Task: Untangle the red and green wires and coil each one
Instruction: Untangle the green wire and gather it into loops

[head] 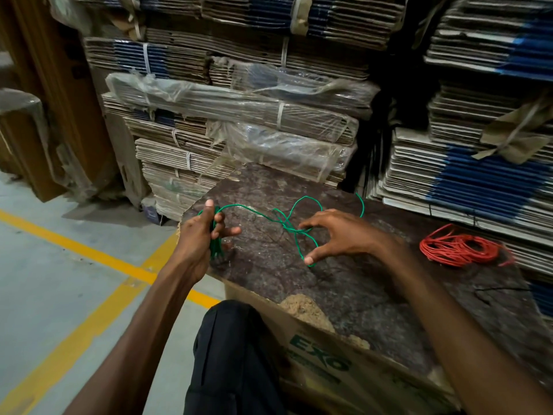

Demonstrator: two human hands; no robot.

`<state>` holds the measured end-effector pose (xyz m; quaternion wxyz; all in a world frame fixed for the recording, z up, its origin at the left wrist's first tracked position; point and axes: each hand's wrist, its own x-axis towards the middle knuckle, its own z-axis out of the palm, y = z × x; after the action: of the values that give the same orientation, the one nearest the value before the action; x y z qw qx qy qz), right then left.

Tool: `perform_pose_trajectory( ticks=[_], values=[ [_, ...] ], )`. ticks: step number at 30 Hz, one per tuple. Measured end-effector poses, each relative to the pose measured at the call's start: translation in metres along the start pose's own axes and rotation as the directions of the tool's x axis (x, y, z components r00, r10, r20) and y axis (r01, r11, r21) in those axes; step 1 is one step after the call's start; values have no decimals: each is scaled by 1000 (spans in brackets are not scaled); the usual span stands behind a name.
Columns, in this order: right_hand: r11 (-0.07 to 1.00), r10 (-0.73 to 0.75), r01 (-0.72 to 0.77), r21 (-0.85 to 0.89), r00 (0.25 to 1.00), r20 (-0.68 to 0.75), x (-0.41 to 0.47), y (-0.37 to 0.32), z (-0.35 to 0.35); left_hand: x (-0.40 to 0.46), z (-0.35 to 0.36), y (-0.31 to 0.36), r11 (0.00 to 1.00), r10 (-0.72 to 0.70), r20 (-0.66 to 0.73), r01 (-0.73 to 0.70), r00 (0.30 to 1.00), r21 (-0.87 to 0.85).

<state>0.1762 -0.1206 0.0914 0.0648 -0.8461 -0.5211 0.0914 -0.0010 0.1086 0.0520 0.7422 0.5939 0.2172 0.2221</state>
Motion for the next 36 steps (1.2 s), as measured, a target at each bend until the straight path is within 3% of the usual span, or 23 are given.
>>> perform_pose_trajectory(
  ticks=[10,14,18,23,26,29,31,36],
  values=[
    [930,-47,-10,-369,988,-147,1,5,16,0,5,-1,1000,-16,5,16,1000,11],
    [910,-105,-5,-415,964,-243,1,-5,32,0,8,-2,1000,-16,15,16,1000,3],
    [954,-44,-61,-293,940,-339,5,-2,53,1,7,-3,1000,-20,20,20,1000,-4],
    [995,103,-77,71,829,-549,10,-1,73,2,6,-4,1000,-16,15,16,1000,-8],
    [945,251,-94,312,820,-514,11,0,70,1,8,-4,1000,-16,18,17,1000,-6],
    [810,393,-125,573,840,-373,13,6,66,0,10,-2,1000,-16,14,17,1000,-9],
    [794,418,-146,589,836,-356,12,8,63,0,10,-1,1000,-9,16,9,1000,-8],
    [898,358,-164,408,811,-463,5,-1,60,-3,16,0,1000,-4,28,5,1000,-10]
  ],
)
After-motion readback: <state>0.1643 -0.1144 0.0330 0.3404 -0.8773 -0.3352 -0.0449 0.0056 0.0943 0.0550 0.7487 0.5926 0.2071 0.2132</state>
